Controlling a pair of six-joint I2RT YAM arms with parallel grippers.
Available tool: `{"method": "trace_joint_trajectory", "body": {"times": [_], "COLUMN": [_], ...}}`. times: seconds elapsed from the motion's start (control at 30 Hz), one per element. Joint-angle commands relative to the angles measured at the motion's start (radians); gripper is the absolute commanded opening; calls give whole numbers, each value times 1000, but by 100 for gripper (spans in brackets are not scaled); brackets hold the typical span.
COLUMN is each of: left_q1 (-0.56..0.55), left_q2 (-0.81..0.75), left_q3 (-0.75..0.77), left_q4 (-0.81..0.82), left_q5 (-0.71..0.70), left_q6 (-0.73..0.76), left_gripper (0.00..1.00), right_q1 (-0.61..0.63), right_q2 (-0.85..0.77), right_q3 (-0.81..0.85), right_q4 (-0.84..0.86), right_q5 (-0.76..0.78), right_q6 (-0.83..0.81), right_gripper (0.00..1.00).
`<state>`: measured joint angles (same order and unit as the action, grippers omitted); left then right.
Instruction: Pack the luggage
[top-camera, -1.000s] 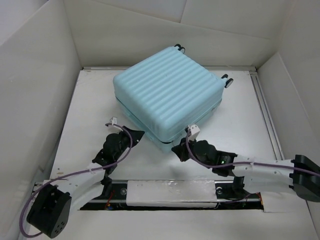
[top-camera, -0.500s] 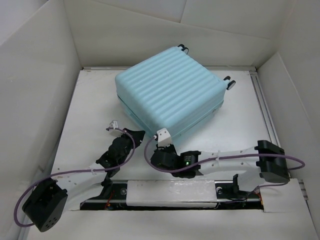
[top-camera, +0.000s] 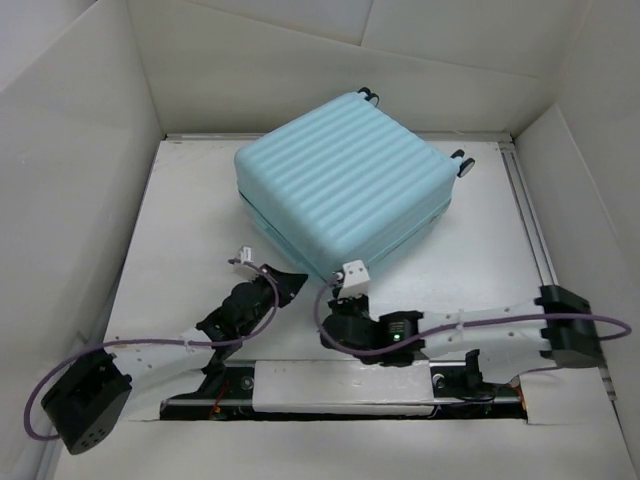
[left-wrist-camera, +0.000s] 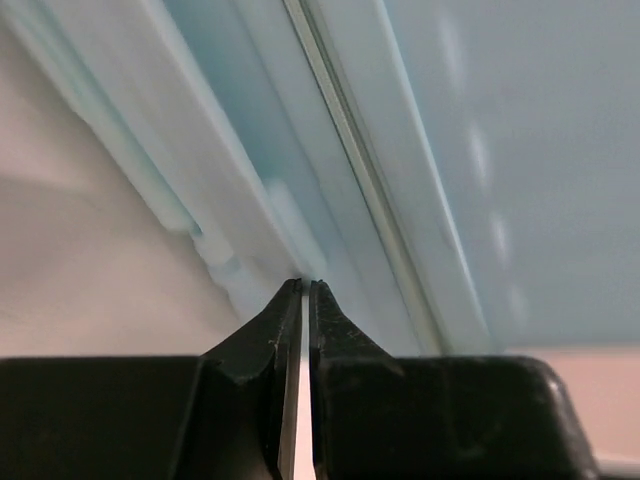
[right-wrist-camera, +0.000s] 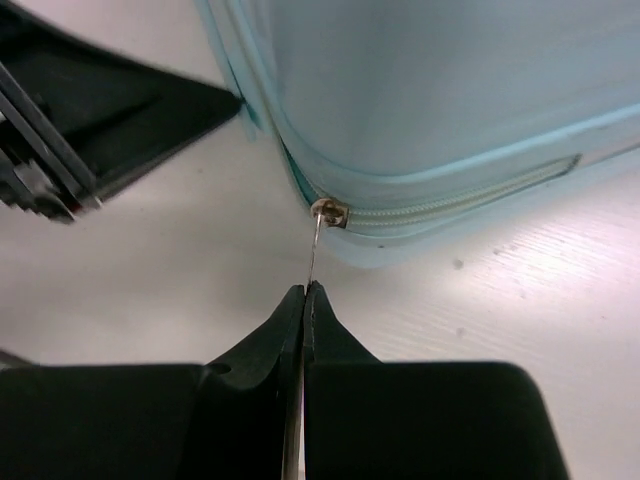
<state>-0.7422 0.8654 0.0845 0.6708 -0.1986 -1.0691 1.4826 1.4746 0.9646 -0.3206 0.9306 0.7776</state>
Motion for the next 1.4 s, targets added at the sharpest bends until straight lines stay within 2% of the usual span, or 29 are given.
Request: {"method": "trace_joint_trajectory", "body": {"times": [0.0,0.07,0.13,0.23,0.27,0.33,0.37,0.43,0.47,0.5,0.53,0.6,0.73,0.83,0.87,1.03,1.1,1.27,1.37], "left_q1": [-195,-302,-330,-330,-330,-330,-330,-330,-330,-303,-283,-240,-122,-7,62,289,320,320,320], "left_q2": [61,139,173,140,91,9,-40,-202,-254,-346,-385,-445,-479,-382,-317,-123,-98,-31,33], "left_q3": [76,121,153,129,118,107,107,84,84,84,71,50,6,6,6,6,6,34,58], "left_q4": [115,115,115,115,115,52,-56,-182,-320,-377,-417,-512,-522,-447,-416,-238,-142,-59,-31], "left_q5": [138,97,76,45,30,-30,-65,-137,-209,-231,-231,-231,-182,-66,-26,195,228,237,260], "left_q6": [-49,-49,-58,-81,-81,-81,-81,-106,-117,-144,-144,-144,-140,-80,-66,15,34,44,63], "left_gripper": [0,0,0,0,8,34,57,76,82,86,87,83,81,76,75,75,74,71,65], "right_q1": [71,71,71,81,81,81,81,81,81,81,81,81,81,81,81,90,90,90,90], "right_q2": [-232,-365,-440,-559,-585,-657,-675,-689,-689,-676,-640,-600,-551,-562,-574,-585,-585,-566,-545], "right_q3": [-81,-170,-210,-236,-247,-270,-279,-302,-302,-302,-287,-259,-222,-233,-243,-254,-263,-264,-264], "right_q4": [226,189,151,5,-27,-49,-23,55,67,68,51,13,-29,-17,-3,6,6,31,41], "right_q5": [-65,-88,-98,-98,-84,-84,-94,-130,-130,-141,-141,-141,-113,-113,-127,-137,-138,-147,-156], "right_q6": [100,109,123,191,204,195,174,128,127,127,127,146,155,164,164,164,173,173,164], "right_gripper": [0,0,0,0,0,0,0,0,0,0,0,0,0,0,0,0,0,0,0]}}
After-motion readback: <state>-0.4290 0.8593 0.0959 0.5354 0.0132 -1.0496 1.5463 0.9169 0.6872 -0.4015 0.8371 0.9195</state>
